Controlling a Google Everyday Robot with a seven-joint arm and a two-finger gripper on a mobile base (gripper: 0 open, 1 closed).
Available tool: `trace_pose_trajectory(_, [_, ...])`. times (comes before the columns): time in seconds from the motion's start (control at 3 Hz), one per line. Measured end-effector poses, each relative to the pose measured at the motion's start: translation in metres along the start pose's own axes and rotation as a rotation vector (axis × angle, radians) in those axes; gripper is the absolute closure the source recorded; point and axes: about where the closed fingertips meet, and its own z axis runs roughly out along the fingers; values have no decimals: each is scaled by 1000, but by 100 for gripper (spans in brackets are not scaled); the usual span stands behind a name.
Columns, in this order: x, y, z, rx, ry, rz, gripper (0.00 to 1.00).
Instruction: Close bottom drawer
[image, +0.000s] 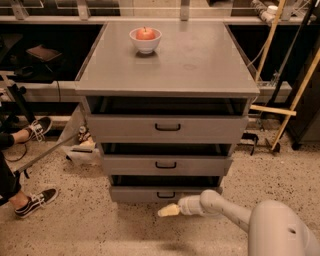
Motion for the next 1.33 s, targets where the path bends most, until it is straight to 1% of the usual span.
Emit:
trace_pose_trajectory(0.33, [-5,-42,7,70,-20,77,0])
trace_pose_trajectory(0.67, [-12,-49,8,84,-52,96,0])
trace_pose_trajectory(1.0, [-25,-47,10,86,-115,111,0])
trace_pose_trajectory(1.33, [-24,-47,9,86,-114,111,0])
